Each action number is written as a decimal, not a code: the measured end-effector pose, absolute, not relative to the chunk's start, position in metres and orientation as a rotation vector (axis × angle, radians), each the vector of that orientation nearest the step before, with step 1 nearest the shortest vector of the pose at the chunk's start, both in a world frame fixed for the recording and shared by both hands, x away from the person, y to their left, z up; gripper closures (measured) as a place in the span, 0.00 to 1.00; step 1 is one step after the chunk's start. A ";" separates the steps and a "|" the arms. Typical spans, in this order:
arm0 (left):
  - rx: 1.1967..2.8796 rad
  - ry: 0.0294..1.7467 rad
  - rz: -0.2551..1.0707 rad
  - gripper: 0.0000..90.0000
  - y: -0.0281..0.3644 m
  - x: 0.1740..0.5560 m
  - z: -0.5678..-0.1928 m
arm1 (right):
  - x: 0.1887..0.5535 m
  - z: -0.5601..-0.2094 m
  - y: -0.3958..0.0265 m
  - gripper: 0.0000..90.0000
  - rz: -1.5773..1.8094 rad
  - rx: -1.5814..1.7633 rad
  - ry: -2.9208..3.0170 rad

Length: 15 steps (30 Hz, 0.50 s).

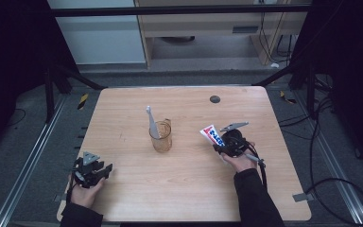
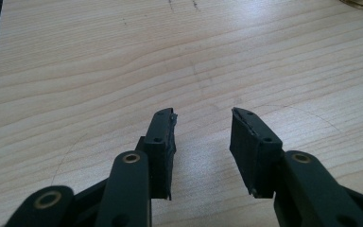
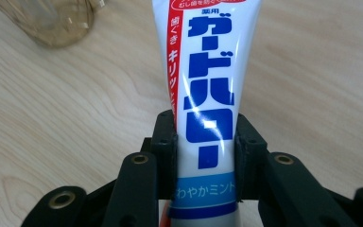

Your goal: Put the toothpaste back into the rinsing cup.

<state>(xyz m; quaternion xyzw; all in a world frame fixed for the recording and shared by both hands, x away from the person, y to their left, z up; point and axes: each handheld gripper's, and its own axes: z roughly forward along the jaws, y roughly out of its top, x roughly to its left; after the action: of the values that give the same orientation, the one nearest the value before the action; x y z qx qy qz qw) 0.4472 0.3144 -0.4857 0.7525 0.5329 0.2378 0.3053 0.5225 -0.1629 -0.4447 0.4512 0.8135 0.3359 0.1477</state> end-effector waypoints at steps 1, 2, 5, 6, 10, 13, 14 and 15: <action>1.992 1.410 0.631 0.66 0.314 0.447 -0.486 | 0.522 -0.443 -0.163 0.75 0.998 1.297 2.324; 1.992 1.410 0.632 0.66 0.315 0.447 -0.485 | 0.521 -0.441 -0.163 0.75 1.024 1.297 2.304; 1.990 1.410 0.635 0.66 0.315 0.447 -0.485 | 0.518 -0.435 -0.161 0.75 1.099 1.290 2.241; 1.990 1.410 0.636 0.66 0.315 0.447 -0.485 | 0.518 -0.433 -0.161 0.75 1.119 1.283 2.221; 1.988 1.408 0.638 0.66 0.315 0.447 -0.485 | 0.516 -0.425 -0.157 0.76 1.201 1.281 2.136; 1.988 1.408 0.637 0.66 0.315 0.447 -0.485 | 0.516 -0.419 -0.152 0.76 1.244 1.268 2.090; 1.987 1.408 0.638 0.66 0.315 0.447 -0.485 | 0.516 -0.418 -0.151 0.76 1.264 1.257 2.072; 1.986 1.408 0.639 0.66 0.315 0.447 -0.485 | 0.516 -0.417 -0.149 0.76 1.279 1.262 2.064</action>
<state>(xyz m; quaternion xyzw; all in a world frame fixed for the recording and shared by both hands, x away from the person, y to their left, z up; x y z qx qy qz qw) 0.4467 0.3145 -0.4850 0.7510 0.5323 0.2415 0.3072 0.5155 -0.1490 -0.4165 0.4517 0.7389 0.4577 0.2013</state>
